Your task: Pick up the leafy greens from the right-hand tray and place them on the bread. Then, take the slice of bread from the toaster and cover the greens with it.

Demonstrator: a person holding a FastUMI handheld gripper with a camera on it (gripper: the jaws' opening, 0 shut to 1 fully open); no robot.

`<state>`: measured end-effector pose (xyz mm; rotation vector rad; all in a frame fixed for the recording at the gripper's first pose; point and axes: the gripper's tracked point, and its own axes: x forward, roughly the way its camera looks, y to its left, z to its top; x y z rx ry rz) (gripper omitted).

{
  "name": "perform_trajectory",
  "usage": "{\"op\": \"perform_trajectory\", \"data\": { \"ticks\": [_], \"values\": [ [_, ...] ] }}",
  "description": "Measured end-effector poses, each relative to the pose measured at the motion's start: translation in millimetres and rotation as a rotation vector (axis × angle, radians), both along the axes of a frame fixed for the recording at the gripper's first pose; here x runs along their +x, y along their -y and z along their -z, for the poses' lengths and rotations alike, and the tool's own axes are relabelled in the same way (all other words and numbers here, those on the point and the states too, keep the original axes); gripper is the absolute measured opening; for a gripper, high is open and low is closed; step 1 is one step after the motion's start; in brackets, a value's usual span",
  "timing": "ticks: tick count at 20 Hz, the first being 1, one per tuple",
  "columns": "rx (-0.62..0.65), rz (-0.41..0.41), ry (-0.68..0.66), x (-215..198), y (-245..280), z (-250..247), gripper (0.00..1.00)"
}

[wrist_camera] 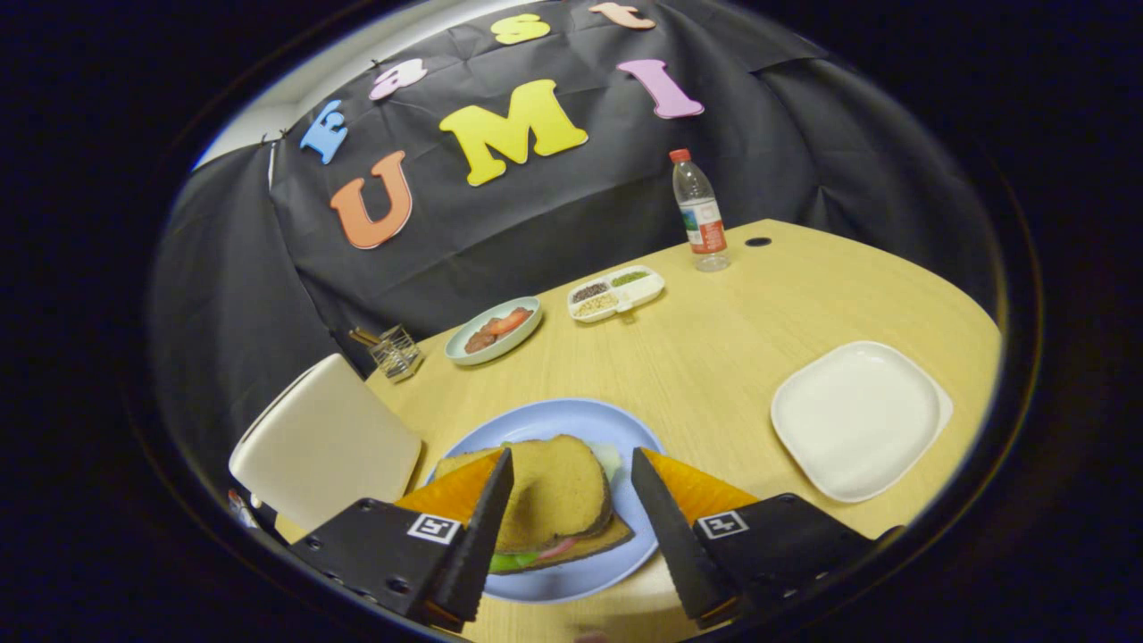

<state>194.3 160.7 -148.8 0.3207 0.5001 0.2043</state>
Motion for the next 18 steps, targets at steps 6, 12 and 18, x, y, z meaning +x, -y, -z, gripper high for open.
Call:
{"op": "perform_trajectory", "data": {
  "ticks": [6, 12, 18],
  "values": [
    [-0.146, 0.069, 0.236, -28, 31, -69, 0.96],
    [-0.266, 0.113, 0.466, -98, 42, -152, 0.96],
    [-0.257, 0.148, 0.565, -169, 41, -190, 0.96]
  ]
}}
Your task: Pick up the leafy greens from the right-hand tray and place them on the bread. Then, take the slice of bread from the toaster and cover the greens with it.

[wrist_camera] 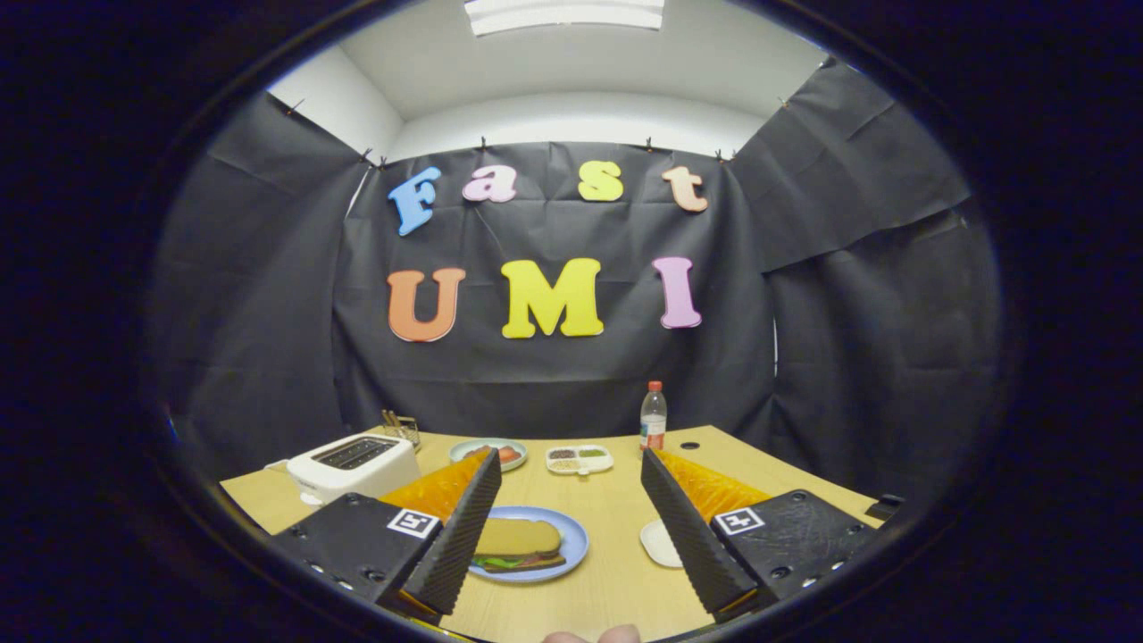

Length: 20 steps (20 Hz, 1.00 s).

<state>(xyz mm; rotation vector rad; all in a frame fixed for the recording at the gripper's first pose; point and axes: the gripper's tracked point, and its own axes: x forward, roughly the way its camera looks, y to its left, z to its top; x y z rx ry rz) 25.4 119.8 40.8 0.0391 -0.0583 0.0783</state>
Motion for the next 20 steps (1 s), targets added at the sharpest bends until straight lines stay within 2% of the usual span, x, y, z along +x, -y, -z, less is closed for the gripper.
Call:
{"op": "perform_trajectory", "data": {
  "ticks": [2, 7, 13, 20],
  "values": [
    [0.0, 0.003, 0.02, -19, -4, -2, 0.96],
    [-0.01, -0.049, -0.027, -51, -22, 18, 0.96],
    [0.017, -0.058, -0.066, -53, -24, 38, 0.96],
    [0.019, -0.068, -0.067, -50, -26, 38, 0.96]
  ]
}}
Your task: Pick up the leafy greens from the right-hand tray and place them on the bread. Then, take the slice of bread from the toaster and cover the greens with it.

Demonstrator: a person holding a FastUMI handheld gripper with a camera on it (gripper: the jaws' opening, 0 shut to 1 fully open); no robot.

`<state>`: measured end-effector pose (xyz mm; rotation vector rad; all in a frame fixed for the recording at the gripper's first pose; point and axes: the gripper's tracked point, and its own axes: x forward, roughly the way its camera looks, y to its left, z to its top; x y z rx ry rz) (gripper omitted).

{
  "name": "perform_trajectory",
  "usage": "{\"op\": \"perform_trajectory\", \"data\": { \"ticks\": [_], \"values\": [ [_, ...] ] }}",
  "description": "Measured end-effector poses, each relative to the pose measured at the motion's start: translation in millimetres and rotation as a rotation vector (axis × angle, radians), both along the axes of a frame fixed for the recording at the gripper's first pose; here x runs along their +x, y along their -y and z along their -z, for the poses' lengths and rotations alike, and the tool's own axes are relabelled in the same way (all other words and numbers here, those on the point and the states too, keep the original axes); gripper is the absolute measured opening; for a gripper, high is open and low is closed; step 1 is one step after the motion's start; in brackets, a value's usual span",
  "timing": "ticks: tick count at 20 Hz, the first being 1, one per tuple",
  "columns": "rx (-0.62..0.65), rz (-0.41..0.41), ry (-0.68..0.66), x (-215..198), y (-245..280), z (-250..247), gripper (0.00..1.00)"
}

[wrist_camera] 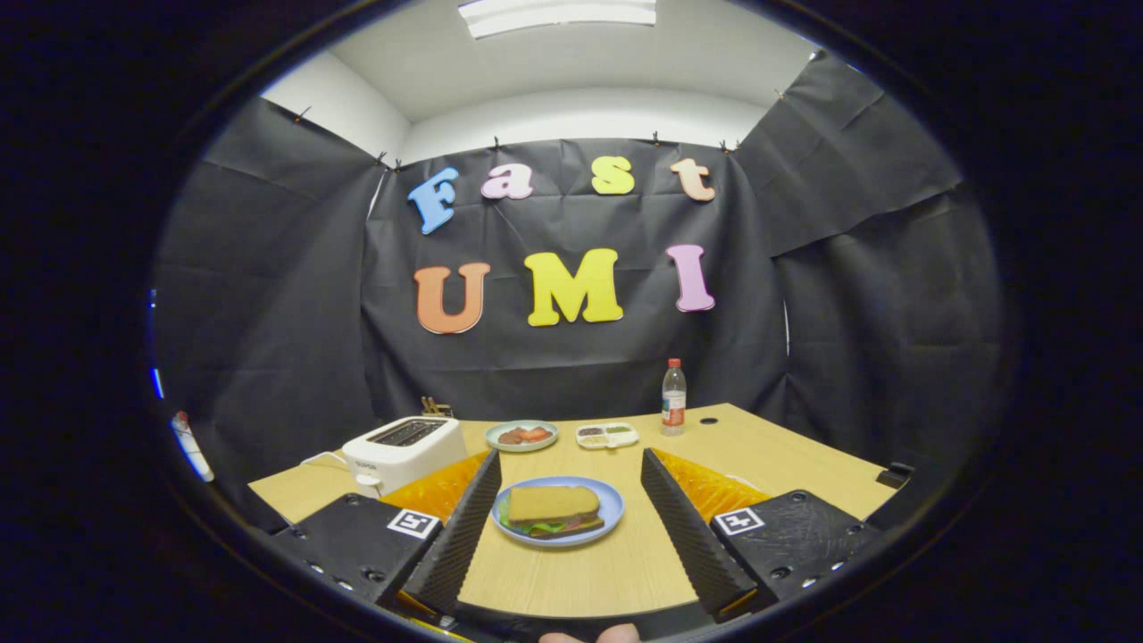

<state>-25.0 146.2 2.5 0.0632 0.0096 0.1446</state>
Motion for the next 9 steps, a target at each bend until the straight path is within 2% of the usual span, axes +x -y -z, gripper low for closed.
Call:
{"op": "perform_trajectory", "data": {
  "ticks": [9],
  "values": [
    [-0.006, -0.028, -0.018, -3.6, -8.5, 7.1, 0.96]
  ]
}}
